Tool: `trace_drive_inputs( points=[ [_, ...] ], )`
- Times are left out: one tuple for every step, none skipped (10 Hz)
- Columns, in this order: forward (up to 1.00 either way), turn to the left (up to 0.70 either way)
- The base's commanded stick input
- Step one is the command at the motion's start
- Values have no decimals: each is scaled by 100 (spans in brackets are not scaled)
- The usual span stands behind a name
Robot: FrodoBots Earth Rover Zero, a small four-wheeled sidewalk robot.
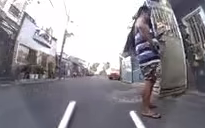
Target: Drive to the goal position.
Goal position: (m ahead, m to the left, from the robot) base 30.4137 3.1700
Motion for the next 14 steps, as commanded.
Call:
trace_drive_inputs(
  points=[
    [100,0],
    [100,0],
    [100,0],
    [100,0],
    [100,0],
    [100,0],
    [100,0],
    [100,0],
    [100,0],
    [100,0],
    [100,0],
    [100,0],
    [100,0],
    [100,0]
  ],
)
